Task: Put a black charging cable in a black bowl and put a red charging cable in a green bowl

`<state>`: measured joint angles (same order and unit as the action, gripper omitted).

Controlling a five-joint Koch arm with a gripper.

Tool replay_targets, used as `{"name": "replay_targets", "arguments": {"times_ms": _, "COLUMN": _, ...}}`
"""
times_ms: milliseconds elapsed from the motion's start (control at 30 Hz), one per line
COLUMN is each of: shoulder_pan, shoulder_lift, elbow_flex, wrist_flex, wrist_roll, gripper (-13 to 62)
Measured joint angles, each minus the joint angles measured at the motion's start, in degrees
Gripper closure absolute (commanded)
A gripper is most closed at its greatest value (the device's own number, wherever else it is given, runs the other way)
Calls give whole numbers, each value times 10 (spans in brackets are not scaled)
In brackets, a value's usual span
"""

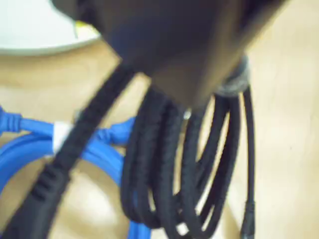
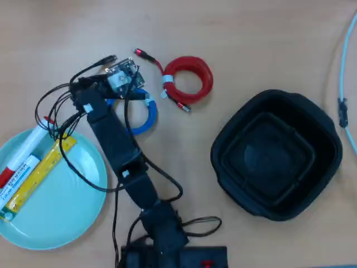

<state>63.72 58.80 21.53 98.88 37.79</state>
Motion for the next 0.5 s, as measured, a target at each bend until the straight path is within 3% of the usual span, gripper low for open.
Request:
{"name": "replay_targets", "arguments": {"times_ms": 267, "shoulder_pan": 10, "shoulder_lift": 16, "elbow_flex": 1, "wrist_flex": 2, "wrist_roll": 0, "gripper": 568}}
{"name": "replay_targets", "arguments": {"times_ms": 500, "shoulder_pan": 54, "shoulder_lift": 123, "elbow_flex": 0, "wrist_flex": 8, "wrist_roll": 0, "gripper": 570}}
